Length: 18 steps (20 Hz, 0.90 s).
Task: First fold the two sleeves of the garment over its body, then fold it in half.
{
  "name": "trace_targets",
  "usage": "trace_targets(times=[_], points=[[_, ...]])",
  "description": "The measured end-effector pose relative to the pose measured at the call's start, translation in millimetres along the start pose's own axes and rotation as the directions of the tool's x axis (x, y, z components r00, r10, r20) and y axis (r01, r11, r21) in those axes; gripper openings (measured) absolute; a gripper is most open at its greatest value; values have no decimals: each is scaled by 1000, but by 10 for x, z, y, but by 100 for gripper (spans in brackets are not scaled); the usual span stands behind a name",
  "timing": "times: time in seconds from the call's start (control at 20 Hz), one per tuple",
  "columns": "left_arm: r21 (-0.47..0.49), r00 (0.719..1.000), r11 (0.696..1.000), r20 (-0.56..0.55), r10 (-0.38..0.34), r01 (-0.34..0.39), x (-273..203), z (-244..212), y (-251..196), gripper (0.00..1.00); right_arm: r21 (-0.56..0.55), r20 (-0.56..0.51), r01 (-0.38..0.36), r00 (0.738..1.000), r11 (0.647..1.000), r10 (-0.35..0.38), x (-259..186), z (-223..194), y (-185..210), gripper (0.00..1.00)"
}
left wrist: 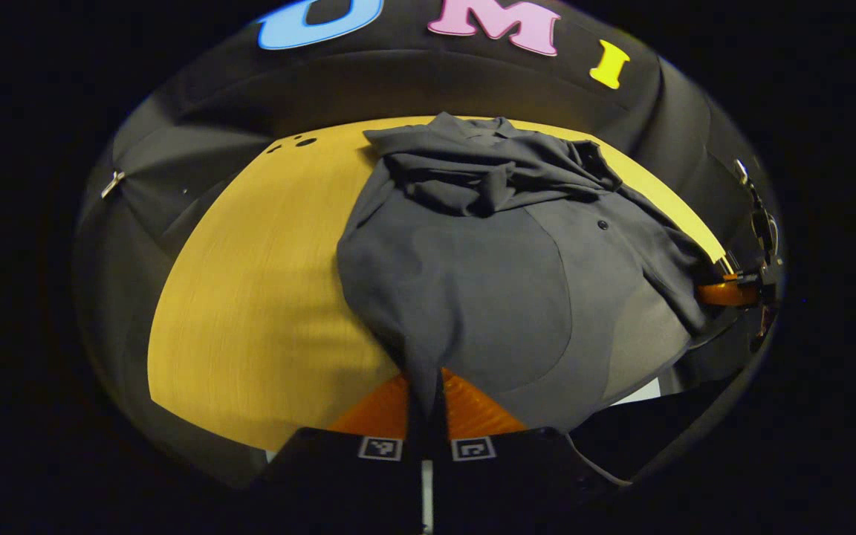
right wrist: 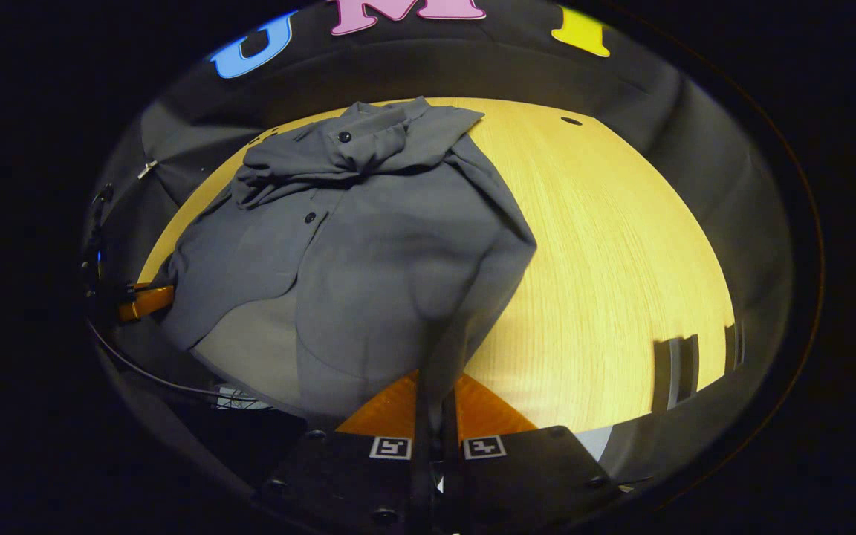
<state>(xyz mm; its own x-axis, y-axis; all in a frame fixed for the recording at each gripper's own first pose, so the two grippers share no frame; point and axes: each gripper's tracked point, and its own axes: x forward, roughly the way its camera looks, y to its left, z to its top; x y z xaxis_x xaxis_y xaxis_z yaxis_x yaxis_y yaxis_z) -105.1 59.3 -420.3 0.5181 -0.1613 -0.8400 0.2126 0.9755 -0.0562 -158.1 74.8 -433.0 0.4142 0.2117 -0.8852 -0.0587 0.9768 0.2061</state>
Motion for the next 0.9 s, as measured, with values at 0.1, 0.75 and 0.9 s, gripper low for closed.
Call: trace_targets(times=[0.1, 0.75, 0.9], points=[[-30, 1000, 999, -21, -9, 9, 1, 62, 14, 6, 38, 7, -8, 1000, 999, 8, 7, 25, -14, 7], [-171, 981, 985, 191, -5, 38, -446, 1173, 111, 6, 159, 289, -71, 957, 985, 23, -607, 1287, -133, 6], [-203, 966, 977, 257, -7, 61, -480, 1589, 159, 6, 134, 359, -75, 933, 988, 22, -702, 1718, -166, 6]])
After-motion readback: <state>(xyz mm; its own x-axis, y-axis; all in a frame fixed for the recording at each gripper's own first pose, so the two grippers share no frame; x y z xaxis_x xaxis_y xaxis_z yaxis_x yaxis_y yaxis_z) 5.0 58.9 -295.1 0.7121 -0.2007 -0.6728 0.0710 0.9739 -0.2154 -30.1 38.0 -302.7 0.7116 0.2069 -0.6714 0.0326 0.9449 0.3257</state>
